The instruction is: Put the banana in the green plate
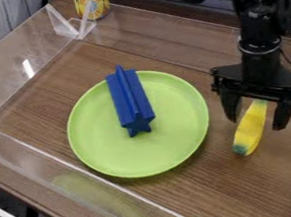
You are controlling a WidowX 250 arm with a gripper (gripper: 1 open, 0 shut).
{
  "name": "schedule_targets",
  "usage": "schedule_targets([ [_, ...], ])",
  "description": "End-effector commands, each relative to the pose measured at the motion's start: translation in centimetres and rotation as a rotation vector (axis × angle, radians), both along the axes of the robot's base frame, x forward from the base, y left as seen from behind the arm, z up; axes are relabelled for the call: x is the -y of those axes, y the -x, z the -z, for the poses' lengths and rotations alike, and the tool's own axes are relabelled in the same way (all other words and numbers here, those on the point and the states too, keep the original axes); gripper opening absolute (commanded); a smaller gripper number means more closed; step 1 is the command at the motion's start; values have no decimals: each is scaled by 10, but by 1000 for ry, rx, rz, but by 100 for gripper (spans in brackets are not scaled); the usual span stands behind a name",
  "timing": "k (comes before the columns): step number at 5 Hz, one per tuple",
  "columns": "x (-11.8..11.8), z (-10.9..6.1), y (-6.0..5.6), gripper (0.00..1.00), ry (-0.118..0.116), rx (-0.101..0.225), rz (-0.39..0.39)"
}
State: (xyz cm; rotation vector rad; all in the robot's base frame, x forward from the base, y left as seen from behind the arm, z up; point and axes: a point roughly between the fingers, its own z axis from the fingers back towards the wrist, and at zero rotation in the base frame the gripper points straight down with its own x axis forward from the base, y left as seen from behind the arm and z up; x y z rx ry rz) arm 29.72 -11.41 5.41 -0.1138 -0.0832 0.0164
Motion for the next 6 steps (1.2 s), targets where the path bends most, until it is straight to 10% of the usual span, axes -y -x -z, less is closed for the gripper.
schedule_targets([
  [1,0,-14,-4,100,19,47,-3],
  [5,-2,15,-12,100,13,28,-18],
  [6,-2,18,-12,0,13,26,-16],
])
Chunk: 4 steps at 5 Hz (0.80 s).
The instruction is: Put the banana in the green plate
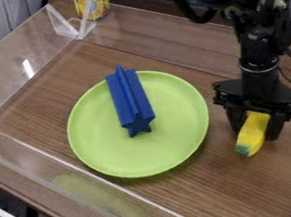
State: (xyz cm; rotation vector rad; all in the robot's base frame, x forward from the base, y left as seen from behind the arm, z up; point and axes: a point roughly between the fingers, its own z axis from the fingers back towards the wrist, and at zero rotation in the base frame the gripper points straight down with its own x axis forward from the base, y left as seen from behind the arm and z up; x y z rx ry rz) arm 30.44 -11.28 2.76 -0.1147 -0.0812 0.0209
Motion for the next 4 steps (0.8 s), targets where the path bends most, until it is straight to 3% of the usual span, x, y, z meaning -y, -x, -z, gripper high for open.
schedule_targets([
  [1,-3,-12,-3,0,6,19,-5],
  [4,-13,-42,4,0,-11,11,16],
])
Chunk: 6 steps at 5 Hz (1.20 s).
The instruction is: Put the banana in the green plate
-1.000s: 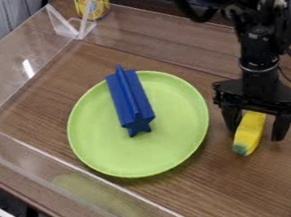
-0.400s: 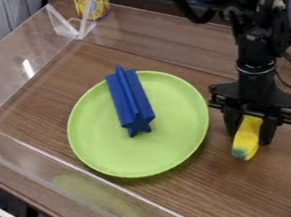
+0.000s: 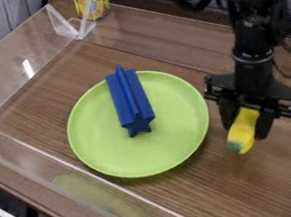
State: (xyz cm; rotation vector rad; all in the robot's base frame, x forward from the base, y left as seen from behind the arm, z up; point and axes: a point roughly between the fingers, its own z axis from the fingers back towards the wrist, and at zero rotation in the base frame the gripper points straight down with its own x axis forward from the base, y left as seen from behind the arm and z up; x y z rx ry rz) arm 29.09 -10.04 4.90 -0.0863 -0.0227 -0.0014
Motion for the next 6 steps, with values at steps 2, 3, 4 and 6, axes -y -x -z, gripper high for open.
schedule_targets([
  [2,-27,-67,-2,0,-1,100,-16],
  [3,-50,-84,1,0,-8,114,-44],
  [4,-73,-88,9,0,-11,123,-45],
  [6,-72,-86,36,0,-11,122,-41],
])
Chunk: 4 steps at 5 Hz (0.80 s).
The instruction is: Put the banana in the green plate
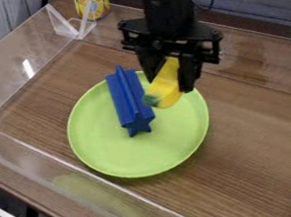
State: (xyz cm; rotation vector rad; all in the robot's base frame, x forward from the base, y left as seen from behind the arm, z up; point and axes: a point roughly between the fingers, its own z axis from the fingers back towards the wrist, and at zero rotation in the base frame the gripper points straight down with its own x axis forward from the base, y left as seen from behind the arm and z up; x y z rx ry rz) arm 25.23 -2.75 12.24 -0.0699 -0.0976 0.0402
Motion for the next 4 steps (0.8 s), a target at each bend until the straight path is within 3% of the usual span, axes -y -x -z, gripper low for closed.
schedule_targets([
  [1,4,-10,2,0,4,43,9],
  [4,9,0,5,0,6,33,30],
])
